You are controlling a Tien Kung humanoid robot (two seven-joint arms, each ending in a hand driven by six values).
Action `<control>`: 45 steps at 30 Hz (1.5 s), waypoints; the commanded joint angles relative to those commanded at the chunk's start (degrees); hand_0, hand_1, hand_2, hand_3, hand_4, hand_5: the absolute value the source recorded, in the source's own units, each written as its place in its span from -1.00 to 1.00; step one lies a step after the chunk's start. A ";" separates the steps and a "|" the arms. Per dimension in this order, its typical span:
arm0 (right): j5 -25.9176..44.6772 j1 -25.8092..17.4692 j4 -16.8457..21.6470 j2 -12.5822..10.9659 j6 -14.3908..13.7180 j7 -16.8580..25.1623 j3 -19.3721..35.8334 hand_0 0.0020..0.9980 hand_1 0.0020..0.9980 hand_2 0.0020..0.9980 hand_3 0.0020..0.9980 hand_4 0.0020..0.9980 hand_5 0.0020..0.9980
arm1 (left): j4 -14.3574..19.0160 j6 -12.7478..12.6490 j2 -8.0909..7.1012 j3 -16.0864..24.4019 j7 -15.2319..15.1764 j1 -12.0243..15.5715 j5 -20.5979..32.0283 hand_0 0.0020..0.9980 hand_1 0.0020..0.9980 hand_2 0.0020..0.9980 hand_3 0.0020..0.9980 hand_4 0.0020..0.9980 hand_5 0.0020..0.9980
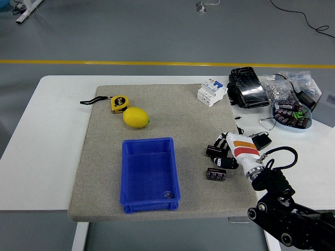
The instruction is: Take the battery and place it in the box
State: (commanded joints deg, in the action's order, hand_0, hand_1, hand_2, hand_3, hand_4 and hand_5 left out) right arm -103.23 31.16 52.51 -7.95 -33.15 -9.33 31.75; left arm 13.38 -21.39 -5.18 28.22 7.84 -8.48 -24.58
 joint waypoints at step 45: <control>-2.33 10.40 12.48 3.27 3.34 -1.98 -1.46 -0.33 -0.19 -0.12 -0.08 0.47 -0.85 | -0.44 -2.81 -0.80 0.72 -1.84 1.48 2.01 0.21 0.11 0.21 0.16 0.28 0.20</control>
State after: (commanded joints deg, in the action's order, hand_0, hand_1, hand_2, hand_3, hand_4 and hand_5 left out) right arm -105.56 41.56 64.99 -4.68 -29.81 -11.31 30.29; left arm 12.94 -24.20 -5.98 28.94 5.99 -6.99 -22.57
